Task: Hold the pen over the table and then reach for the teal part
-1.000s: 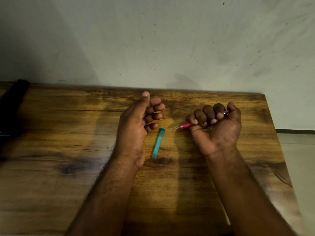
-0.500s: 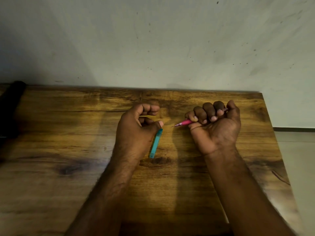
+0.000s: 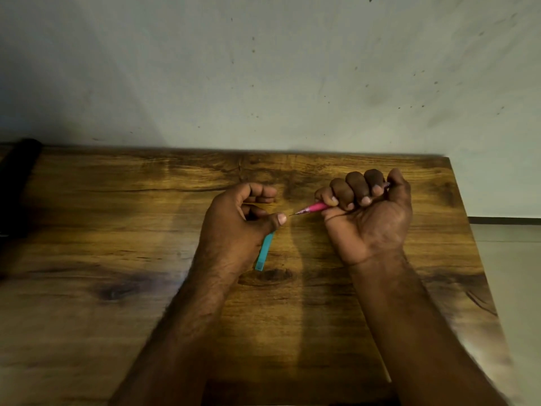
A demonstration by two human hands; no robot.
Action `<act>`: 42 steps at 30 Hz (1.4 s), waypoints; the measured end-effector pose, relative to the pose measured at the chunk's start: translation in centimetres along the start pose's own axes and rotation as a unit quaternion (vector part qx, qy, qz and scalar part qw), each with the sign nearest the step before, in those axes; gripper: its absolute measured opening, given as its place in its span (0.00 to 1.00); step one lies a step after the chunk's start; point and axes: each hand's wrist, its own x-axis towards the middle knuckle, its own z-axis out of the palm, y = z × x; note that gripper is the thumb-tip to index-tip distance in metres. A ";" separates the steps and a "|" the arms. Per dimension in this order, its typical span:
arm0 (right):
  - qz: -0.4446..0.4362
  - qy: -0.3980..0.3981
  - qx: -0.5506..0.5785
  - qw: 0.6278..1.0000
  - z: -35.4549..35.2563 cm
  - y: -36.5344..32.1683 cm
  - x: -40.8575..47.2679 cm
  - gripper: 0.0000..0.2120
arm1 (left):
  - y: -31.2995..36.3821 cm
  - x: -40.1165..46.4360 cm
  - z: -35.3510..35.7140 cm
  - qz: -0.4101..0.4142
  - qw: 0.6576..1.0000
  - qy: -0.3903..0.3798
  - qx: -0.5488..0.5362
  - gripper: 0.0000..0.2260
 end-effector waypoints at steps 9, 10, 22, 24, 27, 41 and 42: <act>-0.006 0.013 -0.006 1.000 0.1 -0.1 0.0 0.23 | 0.0 0.0 0.0 -0.002 1.000 -0.011 -0.002 0.15; -0.006 0.015 -0.007 1.000 0.1 -0.1 0.0 0.23 | 0.0 0.0 0.0 -0.001 1.000 -0.012 -0.003 0.15; 0.002 0.007 0.002 1.000 0.2 0.0 -0.1 0.23 | 0.0 -0.1 0.2 0.005 1.000 -0.015 0.010 0.15; 0.004 0.003 0.002 1.000 0.3 0.1 -0.1 0.23 | 0.0 -0.1 0.1 0.008 1.000 -0.014 0.014 0.15; 0.005 0.000 0.001 1.000 0.2 0.0 -0.2 0.24 | 0.0 -0.1 0.1 0.007 1.000 -0.012 0.019 0.15; 0.012 -0.009 -0.014 1.000 0.3 0.4 -0.2 0.25 | 0.0 -0.1 0.3 0.005 1.000 -0.011 0.015 0.15; 0.012 -0.008 -0.015 1.000 0.3 0.4 -0.2 0.25 | 0.0 -0.1 0.3 0.004 1.000 -0.011 0.014 0.15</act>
